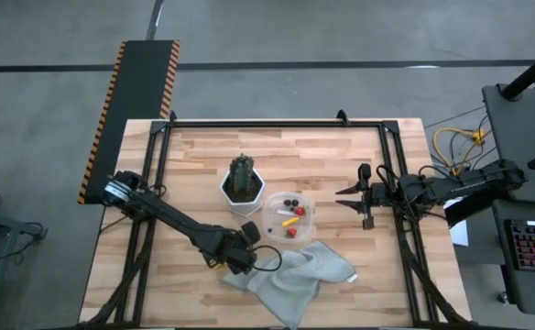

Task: Pick and placing Produce into tupperware
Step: Put the strawberry into the transparent bin

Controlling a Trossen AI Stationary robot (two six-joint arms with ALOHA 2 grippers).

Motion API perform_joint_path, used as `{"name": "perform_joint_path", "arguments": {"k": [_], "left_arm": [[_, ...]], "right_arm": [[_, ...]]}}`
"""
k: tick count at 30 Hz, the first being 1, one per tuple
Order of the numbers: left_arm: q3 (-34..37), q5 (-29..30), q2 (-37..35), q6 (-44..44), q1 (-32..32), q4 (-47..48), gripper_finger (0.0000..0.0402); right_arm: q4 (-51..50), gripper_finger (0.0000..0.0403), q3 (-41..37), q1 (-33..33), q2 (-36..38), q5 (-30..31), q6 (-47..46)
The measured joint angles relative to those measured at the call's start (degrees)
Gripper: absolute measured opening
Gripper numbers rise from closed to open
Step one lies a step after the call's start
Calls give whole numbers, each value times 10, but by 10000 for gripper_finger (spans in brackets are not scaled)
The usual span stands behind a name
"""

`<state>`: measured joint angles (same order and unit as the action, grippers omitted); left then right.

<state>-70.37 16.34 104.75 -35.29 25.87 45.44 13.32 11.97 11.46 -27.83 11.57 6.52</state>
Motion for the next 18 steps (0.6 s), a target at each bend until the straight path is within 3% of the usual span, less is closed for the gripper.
{"name": "perform_joint_path", "arguments": {"k": [18], "left_arm": [[21, -11, 2, -12, -3, -36, 102]], "right_arm": [[0, 96, 0, 0, 0, 0, -1]]}}
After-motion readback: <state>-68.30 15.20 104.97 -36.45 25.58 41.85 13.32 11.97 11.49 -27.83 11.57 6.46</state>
